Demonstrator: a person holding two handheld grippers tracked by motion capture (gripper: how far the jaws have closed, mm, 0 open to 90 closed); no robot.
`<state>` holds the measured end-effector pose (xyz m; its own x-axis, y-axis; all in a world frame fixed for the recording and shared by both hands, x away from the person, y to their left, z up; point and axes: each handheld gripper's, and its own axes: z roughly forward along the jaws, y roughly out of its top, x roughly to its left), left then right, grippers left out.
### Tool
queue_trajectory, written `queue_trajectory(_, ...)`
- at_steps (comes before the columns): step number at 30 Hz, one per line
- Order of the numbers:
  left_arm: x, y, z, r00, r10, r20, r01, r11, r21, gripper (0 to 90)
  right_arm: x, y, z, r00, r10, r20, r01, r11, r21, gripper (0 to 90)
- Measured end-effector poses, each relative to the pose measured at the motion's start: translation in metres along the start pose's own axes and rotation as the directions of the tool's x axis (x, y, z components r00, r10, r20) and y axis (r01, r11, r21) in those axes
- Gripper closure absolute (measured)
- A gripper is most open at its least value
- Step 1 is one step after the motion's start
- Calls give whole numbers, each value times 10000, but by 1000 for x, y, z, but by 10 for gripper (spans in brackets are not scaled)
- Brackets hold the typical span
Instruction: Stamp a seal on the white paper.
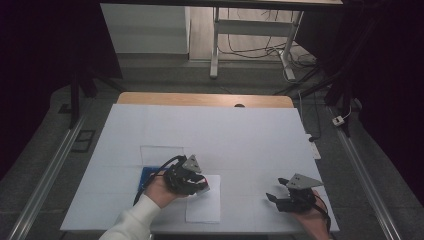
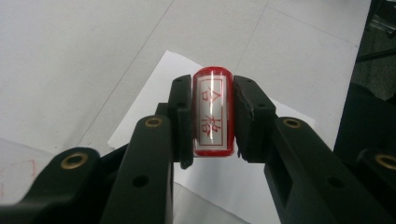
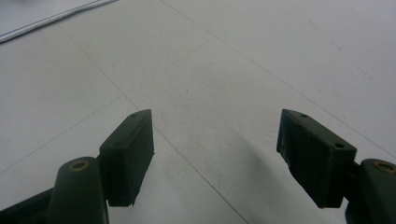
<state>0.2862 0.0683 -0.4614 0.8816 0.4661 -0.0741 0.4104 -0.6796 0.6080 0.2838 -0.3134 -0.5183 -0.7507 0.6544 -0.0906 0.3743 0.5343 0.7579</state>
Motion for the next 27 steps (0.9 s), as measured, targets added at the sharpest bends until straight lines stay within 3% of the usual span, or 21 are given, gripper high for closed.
queue_trajectory(27, 0, 0, 21, 10000, -27, 87, 22, 9985, 538, 703, 0, -1, 0, 10000, -47, -8, 47, 10000, 45, 275)
